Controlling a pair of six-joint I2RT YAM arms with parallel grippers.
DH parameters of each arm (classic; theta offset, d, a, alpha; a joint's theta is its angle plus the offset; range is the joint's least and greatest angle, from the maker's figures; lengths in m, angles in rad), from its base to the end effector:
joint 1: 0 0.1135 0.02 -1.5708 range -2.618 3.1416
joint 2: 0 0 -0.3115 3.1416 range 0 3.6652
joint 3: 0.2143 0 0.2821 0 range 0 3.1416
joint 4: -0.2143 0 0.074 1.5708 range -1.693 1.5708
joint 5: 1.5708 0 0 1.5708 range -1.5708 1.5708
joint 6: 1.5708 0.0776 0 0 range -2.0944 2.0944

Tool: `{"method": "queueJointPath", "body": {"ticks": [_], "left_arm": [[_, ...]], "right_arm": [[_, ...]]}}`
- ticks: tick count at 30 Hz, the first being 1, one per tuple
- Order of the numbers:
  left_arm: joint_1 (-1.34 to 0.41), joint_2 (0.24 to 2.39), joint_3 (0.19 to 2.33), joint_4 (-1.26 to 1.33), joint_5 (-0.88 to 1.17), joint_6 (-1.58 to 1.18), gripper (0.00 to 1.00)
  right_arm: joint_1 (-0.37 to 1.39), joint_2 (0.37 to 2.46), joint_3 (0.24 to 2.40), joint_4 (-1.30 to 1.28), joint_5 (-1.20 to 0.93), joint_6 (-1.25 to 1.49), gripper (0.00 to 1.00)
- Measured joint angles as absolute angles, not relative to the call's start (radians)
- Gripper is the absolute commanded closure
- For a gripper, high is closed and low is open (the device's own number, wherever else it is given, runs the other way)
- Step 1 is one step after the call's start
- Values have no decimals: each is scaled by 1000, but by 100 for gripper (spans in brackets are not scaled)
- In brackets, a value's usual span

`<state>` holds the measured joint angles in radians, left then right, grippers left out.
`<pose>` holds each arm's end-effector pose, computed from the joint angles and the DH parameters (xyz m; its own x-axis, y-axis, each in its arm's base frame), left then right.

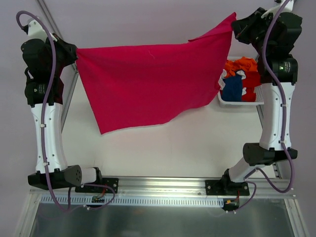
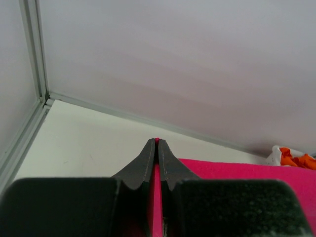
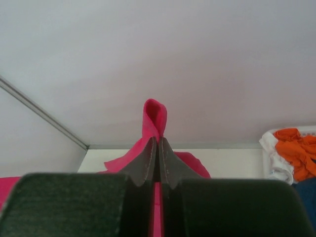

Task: Fold and stack the t-shirts
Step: Flatten the tshirt out

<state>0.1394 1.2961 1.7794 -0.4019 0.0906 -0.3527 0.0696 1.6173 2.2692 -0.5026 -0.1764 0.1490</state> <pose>0.3005 0.0351 0.6068 0.0925 -0.3344 -0.9379 -0.0182 0.9412 -0.3374 0.3641 0.0390 0.6620 0.1109 0.1542 -0.9818 -0.2609 0.9577 0.1210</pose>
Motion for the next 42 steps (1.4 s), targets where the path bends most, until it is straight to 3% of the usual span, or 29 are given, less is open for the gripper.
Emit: {"method": "queueJointPath", "body": {"ticks": [10, 19, 27, 30, 33, 37, 42], "left_arm": [[139, 1240, 1857, -434, 123, -348, 100], [139, 1003, 1953, -506, 106, -325, 100], [139, 982, 2301, -736, 65, -321, 100], [139, 981, 2298, -796, 49, -321, 100], [139, 990, 2167, -833, 45, -323, 100], [139, 1055, 1948, -840, 43, -323, 100], [139, 1089, 1474, -654, 51, -331, 100]], "right_arm": [[70, 1506, 2326, -516, -205, 98, 99], [70, 1237, 2351, -568, -251, 38, 100], [49, 1047, 2438, -636, -297, 46, 100], [39, 1041, 2438, -668, -320, 66, 100], [39, 1042, 2309, -682, -344, 91, 99], [38, 1046, 1919, -622, -357, 125, 99], [43, 1136, 1442, -517, -354, 152, 99]]}}
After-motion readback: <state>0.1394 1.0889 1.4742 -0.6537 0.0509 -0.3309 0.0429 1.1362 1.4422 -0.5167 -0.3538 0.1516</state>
